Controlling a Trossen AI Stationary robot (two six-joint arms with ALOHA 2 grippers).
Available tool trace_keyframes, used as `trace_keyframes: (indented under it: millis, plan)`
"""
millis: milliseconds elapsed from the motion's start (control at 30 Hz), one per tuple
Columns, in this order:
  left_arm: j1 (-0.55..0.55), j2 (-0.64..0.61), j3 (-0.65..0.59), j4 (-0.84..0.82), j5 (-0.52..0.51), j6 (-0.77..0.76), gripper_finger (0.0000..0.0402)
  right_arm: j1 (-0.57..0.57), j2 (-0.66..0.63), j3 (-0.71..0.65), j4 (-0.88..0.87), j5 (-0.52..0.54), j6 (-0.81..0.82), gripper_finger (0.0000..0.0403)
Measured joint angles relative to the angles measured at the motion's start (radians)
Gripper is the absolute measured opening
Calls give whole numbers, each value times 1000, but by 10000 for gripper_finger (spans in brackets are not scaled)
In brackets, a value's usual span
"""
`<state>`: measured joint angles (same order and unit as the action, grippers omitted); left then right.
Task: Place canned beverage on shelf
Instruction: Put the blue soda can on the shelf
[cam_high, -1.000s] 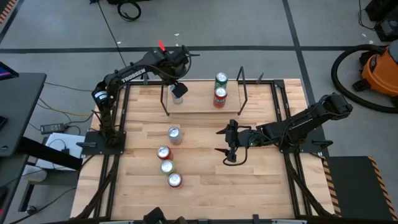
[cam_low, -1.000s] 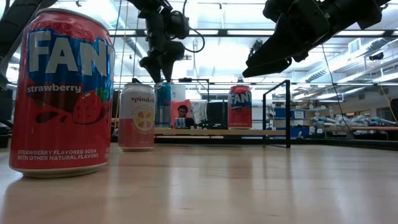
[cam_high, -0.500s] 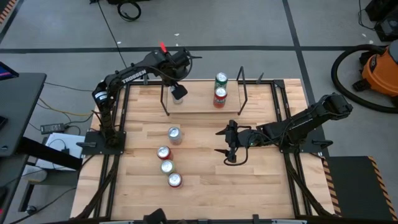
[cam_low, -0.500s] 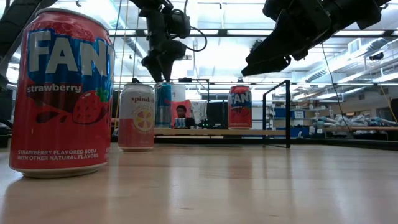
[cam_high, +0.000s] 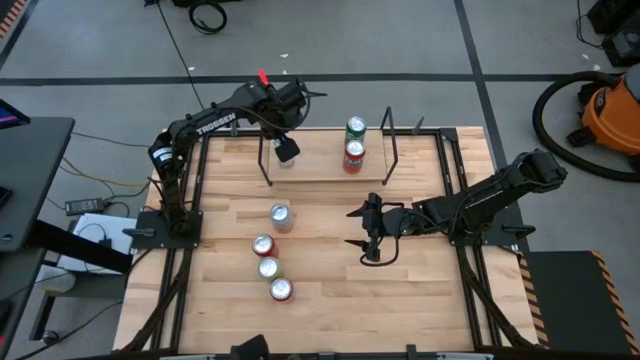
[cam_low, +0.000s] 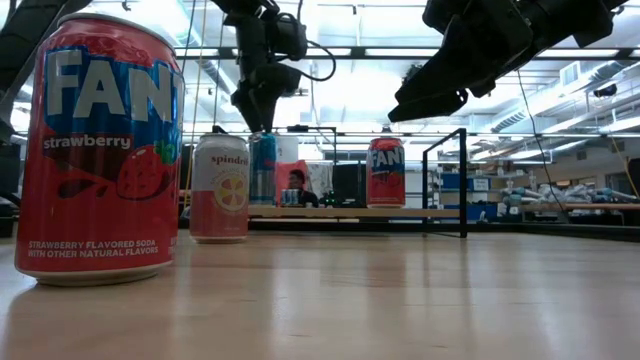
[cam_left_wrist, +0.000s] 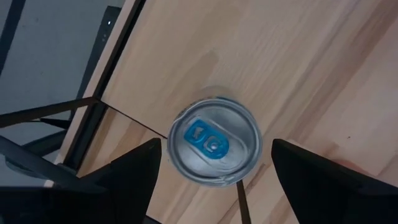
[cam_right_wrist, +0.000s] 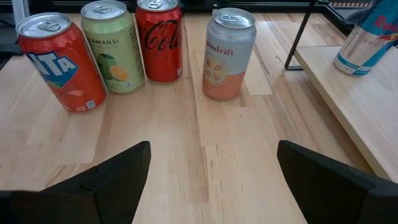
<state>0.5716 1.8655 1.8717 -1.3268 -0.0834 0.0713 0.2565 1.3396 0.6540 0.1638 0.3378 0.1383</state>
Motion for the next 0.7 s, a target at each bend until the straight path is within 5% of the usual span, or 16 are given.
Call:
trace_keyframes:
  millis: [700]
  plan:
    - [-13,66,0,7,-19,71,306,3,0,0,0,0,-2,362]
